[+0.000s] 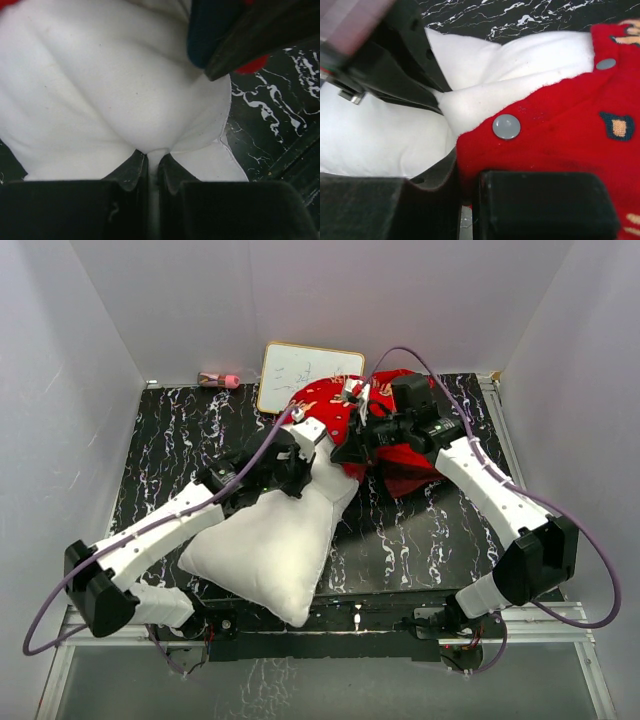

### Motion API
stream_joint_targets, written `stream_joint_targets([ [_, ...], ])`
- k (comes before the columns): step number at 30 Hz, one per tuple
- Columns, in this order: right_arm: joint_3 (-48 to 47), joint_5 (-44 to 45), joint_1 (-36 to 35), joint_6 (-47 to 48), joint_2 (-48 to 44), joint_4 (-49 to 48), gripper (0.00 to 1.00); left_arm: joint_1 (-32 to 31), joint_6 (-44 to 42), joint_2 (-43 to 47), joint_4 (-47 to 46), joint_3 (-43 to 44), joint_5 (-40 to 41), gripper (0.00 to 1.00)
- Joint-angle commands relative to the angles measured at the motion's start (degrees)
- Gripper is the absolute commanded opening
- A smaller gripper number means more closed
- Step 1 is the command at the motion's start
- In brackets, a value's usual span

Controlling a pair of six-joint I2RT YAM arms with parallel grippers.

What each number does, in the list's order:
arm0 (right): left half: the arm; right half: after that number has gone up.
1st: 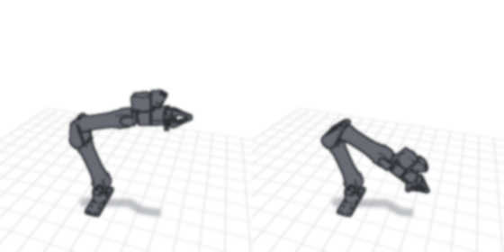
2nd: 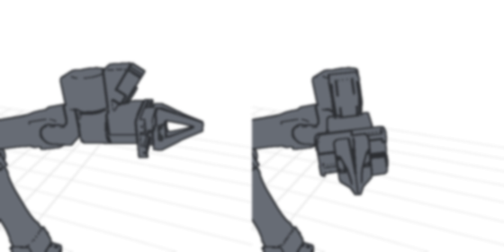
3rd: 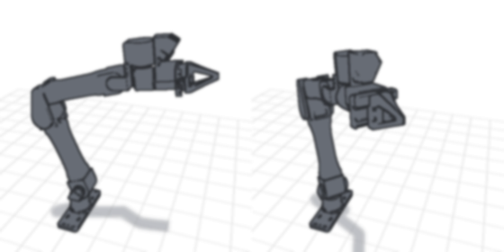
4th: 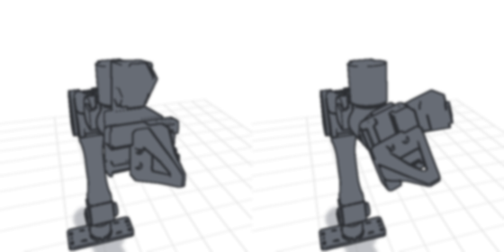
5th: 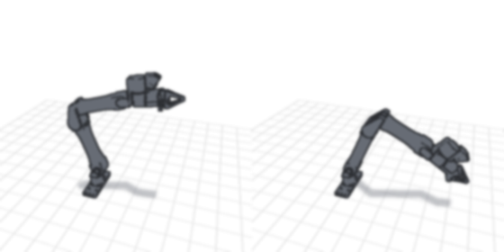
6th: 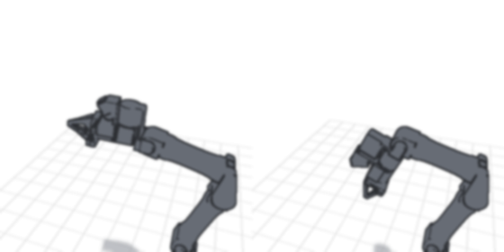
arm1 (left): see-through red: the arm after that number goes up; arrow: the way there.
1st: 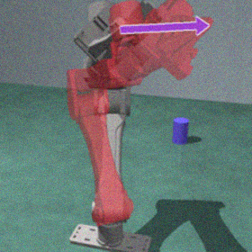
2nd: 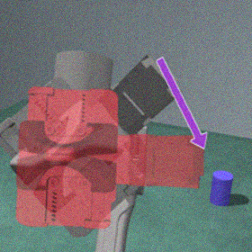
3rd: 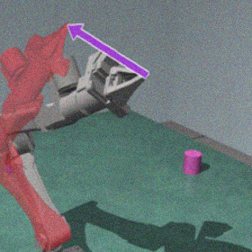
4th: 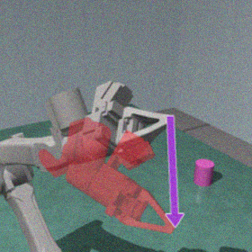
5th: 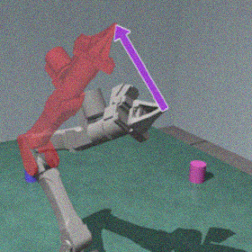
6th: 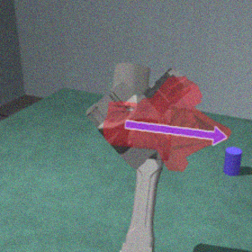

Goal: Put the pillow into the pillowcase

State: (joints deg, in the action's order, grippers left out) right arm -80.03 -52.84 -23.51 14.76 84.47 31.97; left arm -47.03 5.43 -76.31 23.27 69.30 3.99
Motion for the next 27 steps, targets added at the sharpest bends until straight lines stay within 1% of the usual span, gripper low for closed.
stream_joint_targets([
  [1, -4.7, -2.5, 0.9, -2.7, -0.6, -1.2, 0.08, 0.6, -3.3, 6.0, -11.5, 1.6, -13.3, 0.0],
  [2, -6.2, -3.8, 2.1, -2.8, -0.2, -1.3, 0.08, 1.1, -2.9, 6.5, -12.0, 2.1, -15.1, 0.0],
  [5, -11.0, -7.9, 2.5, -3.3, -1.6, -2.8, 0.08, 3.0, -0.5, 6.7, -14.3, 3.5, -20.4, 0.0],
  [8, -12.9, -10.7, 0.4, -9.4, -4.7, -9.4, 0.08, 5.9, 4.1, 5.7, -20.2, 4.2, -26.9, 0.0],
  [9, -13.3, -10.7, -0.7, -11.2, -5.8, -11.5, 0.08, 8.0, 6.8, 5.0, -23.3, 4.2, -29.0, 0.0],
  [11, -13.4, -9.4, -2.7, -15.0, -8.3, -15.8, 0.08, 12.0, 14.9, 3.7, -30.9, 3.3, -34.1, 0.0],
  [13, -12.9, -7.2, -4.0, -17.7, -10.6, -19.1, 0.08, 16.6, 24.6, 2.3, -40.9, 0.8, -38.7, 0.0],
  [17, -10.8, -2.5, -5.3, -18.6, -13.9, -19.8, 0.08, 25.0, 47.6, -0.3, -65.9, -8.4, -43.8, 0.0],
  [19, -9.3, 0.5, -5.4, -17.9, -14.4, -19.1, 0.08, 27.2, 55.0, -1.7, -73.5, -12.1, -44.6, 0.0],
  [21, -8.2, 3.3, -5.8, -17.3, -14.1, -18.5, 0.08, 28.8, 59.3, -3.3, -77.2, -15.4, -44.4, 0.0],
  [23, -7.5, 6.4, -6.5, -17.2, -13.3, -18.9, 0.07, 30.1, 62.7, -4.0, -78.5, -18.3, -43.4, 0.0],
  [25, -7.4, 8.5, -7.4, -17.0, -11.7, -18.7, 0.08, 31.5, 65.6, -4.5, -78.3, -20.7, -42.2, 0.0],
  [27, -6.7, 11.0, -8.2, -17.3, -9.6, -18.6, 0.08, 32.6, 66.8, -4.6, -76.6, -21.7, -41.7, 0.0],
])
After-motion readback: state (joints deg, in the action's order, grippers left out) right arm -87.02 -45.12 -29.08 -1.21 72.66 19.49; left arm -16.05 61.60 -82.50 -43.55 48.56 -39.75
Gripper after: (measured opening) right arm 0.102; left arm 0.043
